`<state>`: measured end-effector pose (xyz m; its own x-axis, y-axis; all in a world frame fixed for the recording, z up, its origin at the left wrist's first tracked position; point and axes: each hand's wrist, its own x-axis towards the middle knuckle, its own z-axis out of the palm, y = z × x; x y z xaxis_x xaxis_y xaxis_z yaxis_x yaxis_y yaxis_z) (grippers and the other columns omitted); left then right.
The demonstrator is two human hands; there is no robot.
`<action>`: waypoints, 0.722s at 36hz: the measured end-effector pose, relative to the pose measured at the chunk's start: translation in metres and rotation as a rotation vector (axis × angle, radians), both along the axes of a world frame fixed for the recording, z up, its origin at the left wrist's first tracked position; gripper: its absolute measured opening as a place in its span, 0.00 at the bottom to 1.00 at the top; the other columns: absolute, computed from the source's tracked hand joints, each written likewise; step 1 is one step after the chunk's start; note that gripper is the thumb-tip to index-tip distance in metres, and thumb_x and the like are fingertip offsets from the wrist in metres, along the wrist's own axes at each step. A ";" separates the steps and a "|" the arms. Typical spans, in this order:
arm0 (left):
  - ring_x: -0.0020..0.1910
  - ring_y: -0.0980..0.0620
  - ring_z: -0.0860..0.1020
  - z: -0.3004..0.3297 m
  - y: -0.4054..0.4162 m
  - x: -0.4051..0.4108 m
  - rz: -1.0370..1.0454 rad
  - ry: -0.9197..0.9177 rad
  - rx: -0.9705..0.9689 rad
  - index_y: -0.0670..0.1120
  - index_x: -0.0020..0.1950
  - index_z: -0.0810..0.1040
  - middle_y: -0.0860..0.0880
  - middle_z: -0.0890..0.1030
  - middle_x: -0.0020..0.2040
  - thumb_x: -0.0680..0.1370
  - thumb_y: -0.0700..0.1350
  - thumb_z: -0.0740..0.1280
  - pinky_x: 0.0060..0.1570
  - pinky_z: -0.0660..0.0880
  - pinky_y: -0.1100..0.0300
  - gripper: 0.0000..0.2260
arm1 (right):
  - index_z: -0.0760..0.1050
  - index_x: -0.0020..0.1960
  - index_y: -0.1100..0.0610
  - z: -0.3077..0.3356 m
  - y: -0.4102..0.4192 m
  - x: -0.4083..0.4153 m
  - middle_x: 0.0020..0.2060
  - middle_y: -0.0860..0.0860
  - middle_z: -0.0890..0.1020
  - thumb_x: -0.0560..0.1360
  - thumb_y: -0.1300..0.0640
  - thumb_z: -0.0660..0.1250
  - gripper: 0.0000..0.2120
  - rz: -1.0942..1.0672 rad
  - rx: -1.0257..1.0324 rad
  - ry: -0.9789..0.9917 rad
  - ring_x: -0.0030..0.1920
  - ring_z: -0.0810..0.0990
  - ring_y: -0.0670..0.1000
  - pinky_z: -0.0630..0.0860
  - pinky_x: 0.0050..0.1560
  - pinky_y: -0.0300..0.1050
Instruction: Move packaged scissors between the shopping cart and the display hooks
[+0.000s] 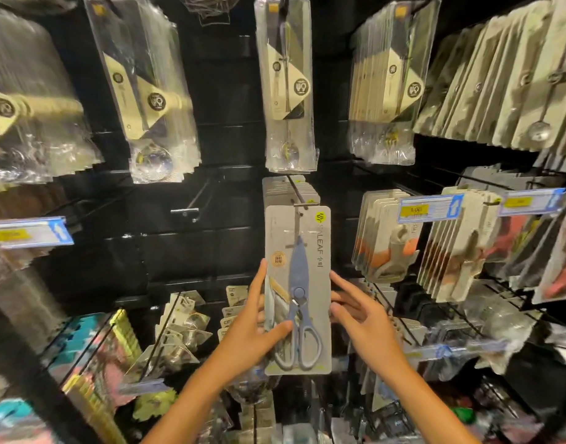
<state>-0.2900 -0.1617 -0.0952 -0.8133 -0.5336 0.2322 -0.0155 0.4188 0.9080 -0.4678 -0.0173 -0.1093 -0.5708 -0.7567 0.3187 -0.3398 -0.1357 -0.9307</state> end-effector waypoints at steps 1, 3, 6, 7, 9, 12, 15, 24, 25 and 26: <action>0.70 0.58 0.75 0.000 -0.004 -0.002 0.007 -0.007 -0.001 0.73 0.77 0.42 0.56 0.67 0.78 0.77 0.48 0.74 0.68 0.75 0.49 0.47 | 0.70 0.74 0.42 -0.001 -0.004 -0.003 0.59 0.45 0.84 0.81 0.61 0.66 0.25 0.007 0.015 0.009 0.60 0.82 0.44 0.81 0.59 0.46; 0.70 0.57 0.75 0.000 -0.011 -0.008 0.027 -0.024 0.003 0.72 0.78 0.42 0.54 0.67 0.78 0.78 0.46 0.73 0.67 0.76 0.54 0.46 | 0.67 0.75 0.42 -0.004 -0.012 -0.009 0.62 0.44 0.82 0.81 0.61 0.66 0.27 0.027 0.044 0.017 0.60 0.81 0.41 0.79 0.62 0.44; 0.73 0.60 0.71 0.001 -0.019 -0.018 0.056 -0.053 0.011 0.68 0.79 0.40 0.58 0.65 0.78 0.79 0.44 0.72 0.68 0.72 0.62 0.46 | 0.61 0.77 0.41 -0.005 -0.027 -0.013 0.67 0.44 0.77 0.81 0.61 0.66 0.30 0.097 0.078 -0.002 0.62 0.79 0.38 0.77 0.60 0.34; 0.73 0.63 0.69 0.000 -0.021 -0.022 0.057 -0.060 0.009 0.67 0.80 0.39 0.61 0.64 0.78 0.79 0.44 0.72 0.69 0.70 0.64 0.47 | 0.59 0.78 0.41 -0.005 -0.032 -0.014 0.68 0.43 0.76 0.81 0.61 0.66 0.31 0.113 0.089 -0.011 0.63 0.78 0.38 0.76 0.59 0.32; 0.73 0.68 0.66 -0.002 -0.025 -0.030 0.064 -0.068 -0.012 0.65 0.80 0.38 0.66 0.60 0.78 0.80 0.43 0.71 0.68 0.68 0.71 0.47 | 0.56 0.79 0.42 -0.004 -0.042 -0.017 0.64 0.37 0.76 0.81 0.62 0.66 0.33 0.138 0.108 -0.030 0.61 0.78 0.34 0.76 0.56 0.30; 0.72 0.74 0.62 -0.005 -0.029 -0.038 0.096 -0.073 -0.031 0.63 0.80 0.37 0.70 0.57 0.76 0.80 0.42 0.70 0.64 0.64 0.77 0.46 | 0.52 0.79 0.41 -0.005 -0.056 -0.023 0.65 0.34 0.73 0.80 0.62 0.67 0.36 0.141 0.117 -0.017 0.64 0.75 0.34 0.74 0.66 0.36; 0.76 0.62 0.65 -0.008 -0.030 -0.046 0.171 -0.071 -0.028 0.63 0.81 0.41 0.60 0.60 0.80 0.80 0.40 0.70 0.71 0.68 0.67 0.45 | 0.49 0.81 0.40 -0.012 -0.066 -0.032 0.75 0.41 0.66 0.80 0.59 0.68 0.39 0.149 0.129 0.014 0.71 0.69 0.36 0.68 0.71 0.38; 0.78 0.67 0.55 -0.060 -0.030 0.007 0.350 -0.330 -0.395 0.60 0.82 0.51 0.62 0.56 0.80 0.82 0.48 0.66 0.75 0.54 0.67 0.33 | 0.64 0.75 0.38 -0.059 -0.049 -0.010 0.73 0.39 0.69 0.79 0.55 0.69 0.28 -0.070 0.041 0.030 0.74 0.67 0.42 0.66 0.74 0.49; 0.76 0.71 0.52 -0.067 -0.029 0.019 0.358 -0.355 -0.425 0.61 0.82 0.52 0.63 0.55 0.79 0.82 0.48 0.66 0.73 0.52 0.72 0.33 | 0.65 0.74 0.38 -0.063 -0.049 -0.004 0.72 0.38 0.69 0.79 0.54 0.68 0.27 -0.042 0.061 0.044 0.74 0.66 0.42 0.65 0.74 0.49; 0.74 0.75 0.50 -0.074 -0.028 0.031 0.370 -0.378 -0.450 0.61 0.82 0.52 0.64 0.54 0.79 0.82 0.47 0.66 0.72 0.50 0.75 0.33 | 0.66 0.73 0.38 -0.067 -0.049 0.003 0.72 0.37 0.69 0.80 0.53 0.68 0.25 -0.005 0.093 0.066 0.74 0.66 0.42 0.65 0.74 0.49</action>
<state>-0.2588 -0.1895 -0.1688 -0.6649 -0.7099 0.2323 -0.5111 0.6593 0.5515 -0.4650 -0.0661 -0.1764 -0.5543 -0.7822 0.2845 -0.4013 -0.0482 -0.9147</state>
